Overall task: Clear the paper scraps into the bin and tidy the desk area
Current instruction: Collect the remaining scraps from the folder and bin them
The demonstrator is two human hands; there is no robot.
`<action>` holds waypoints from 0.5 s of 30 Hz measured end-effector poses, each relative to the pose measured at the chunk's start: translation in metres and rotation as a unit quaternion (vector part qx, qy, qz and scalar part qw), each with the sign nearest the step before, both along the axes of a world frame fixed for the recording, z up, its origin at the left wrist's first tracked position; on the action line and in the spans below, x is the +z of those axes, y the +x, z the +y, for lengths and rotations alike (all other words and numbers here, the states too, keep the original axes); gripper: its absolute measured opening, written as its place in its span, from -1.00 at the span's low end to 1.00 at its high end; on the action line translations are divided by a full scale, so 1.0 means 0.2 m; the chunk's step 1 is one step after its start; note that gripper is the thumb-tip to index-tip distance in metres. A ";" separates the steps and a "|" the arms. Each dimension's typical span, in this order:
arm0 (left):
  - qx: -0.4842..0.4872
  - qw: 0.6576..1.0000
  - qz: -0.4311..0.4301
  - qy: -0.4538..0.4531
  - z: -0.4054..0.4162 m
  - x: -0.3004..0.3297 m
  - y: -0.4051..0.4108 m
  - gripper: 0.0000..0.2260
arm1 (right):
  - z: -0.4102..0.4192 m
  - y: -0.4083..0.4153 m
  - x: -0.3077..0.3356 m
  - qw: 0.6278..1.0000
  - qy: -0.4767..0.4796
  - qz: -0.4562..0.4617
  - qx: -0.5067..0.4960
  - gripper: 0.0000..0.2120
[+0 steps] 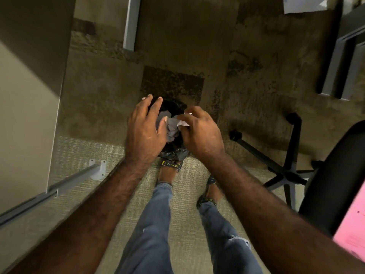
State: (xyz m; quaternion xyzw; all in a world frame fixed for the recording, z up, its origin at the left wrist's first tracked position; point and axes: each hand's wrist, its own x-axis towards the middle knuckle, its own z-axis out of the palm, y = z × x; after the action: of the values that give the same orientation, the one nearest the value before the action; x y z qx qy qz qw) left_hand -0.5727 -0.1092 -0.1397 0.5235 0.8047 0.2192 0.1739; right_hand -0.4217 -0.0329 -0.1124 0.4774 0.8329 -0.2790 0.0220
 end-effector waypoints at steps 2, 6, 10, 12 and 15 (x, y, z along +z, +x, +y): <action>0.000 1.000 -0.001 0.001 0.00 0.00 0.00 -0.54 | -0.01 -0.01 -0.01 1.000 -0.012 0.010 0.005 -0.60; -0.010 1.000 0.011 0.010 0.01 -0.01 0.02 -0.57 | -0.01 0.01 -0.03 0.999 -0.026 0.031 -0.001 -0.50; -0.017 1.000 0.019 0.018 0.03 -0.01 0.06 -0.56 | 0.00 0.06 -0.03 0.999 -0.023 0.036 -0.013 -0.51; -0.024 0.999 0.022 0.025 0.04 -0.01 0.09 -0.56 | 0.01 0.11 -0.03 0.999 -0.020 0.036 -0.023 -0.52; -0.033 0.999 0.023 0.031 0.07 0.01 0.17 -0.57 | 0.03 0.20 -0.01 0.999 -0.011 0.029 -0.043 -0.52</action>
State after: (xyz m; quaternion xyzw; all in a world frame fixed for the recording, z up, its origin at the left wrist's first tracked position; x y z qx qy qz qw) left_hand -0.5380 -0.0955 -0.1369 0.5597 0.7837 0.2259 0.1465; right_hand -0.3811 -0.0278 -0.1143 0.5043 0.8087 -0.3027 -0.0091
